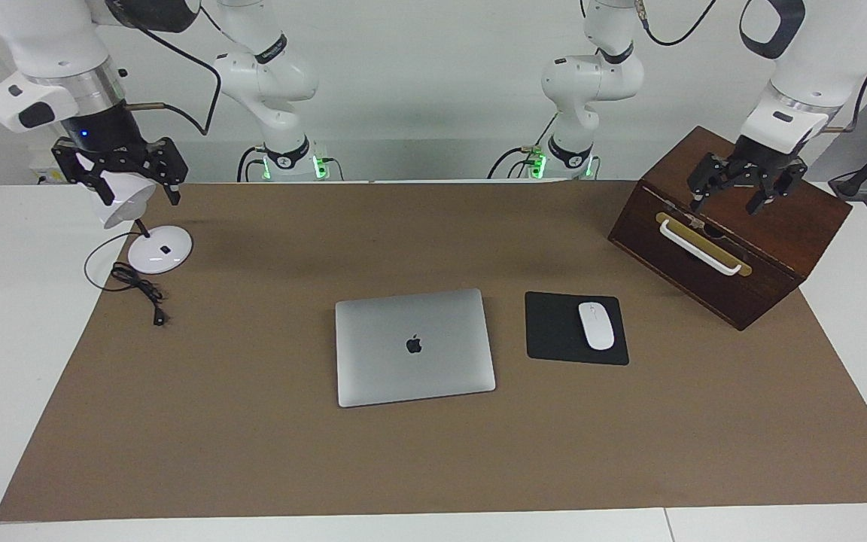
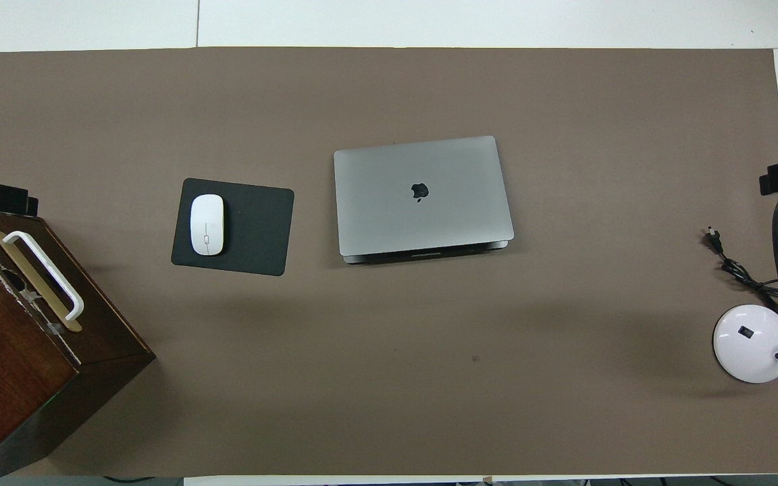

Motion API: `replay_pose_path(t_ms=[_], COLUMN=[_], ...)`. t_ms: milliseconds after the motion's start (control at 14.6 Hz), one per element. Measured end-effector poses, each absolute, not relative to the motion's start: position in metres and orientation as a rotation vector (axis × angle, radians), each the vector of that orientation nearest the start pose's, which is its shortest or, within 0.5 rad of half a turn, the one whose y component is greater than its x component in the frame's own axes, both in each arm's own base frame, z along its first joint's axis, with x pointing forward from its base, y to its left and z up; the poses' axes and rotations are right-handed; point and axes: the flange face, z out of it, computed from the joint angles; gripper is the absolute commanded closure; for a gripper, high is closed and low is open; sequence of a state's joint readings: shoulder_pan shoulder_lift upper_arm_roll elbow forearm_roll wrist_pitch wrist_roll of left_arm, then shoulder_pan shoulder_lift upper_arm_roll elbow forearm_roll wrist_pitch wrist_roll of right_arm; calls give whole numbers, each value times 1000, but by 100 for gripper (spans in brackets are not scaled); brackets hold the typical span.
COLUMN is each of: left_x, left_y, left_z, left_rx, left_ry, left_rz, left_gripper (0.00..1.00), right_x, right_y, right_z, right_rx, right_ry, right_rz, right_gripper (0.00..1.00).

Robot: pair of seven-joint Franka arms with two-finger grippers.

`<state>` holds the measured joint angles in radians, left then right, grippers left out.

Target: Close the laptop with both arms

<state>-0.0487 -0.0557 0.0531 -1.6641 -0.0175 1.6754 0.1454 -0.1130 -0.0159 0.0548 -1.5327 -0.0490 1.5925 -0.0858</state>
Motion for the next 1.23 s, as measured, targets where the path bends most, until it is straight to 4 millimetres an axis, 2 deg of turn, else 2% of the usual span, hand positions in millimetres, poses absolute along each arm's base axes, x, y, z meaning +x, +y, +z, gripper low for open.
replay_pose_path(t_ms=[274,479,821,1231], left_x=[546,546,546,547], left_y=[-6,-4,-2,-4], left_z=[619,618,612,610], left_rx=[-3156,-3158,-3159,-3158], left_ry=[132,88,81,84], left_rz=[-93,-86,-57,-50], left_gripper=[0,0,0,0], right_x=[550,548,546,541], right_y=[-34,-32,-32,-31], right_z=[654,654,656,649], right_rx=[-3168,-3152,-3153,-3151], right_ry=[-44,-39,-39,-39], right_rz=[-117,-119,-119,-27], right_gripper=[0,0,0,0])
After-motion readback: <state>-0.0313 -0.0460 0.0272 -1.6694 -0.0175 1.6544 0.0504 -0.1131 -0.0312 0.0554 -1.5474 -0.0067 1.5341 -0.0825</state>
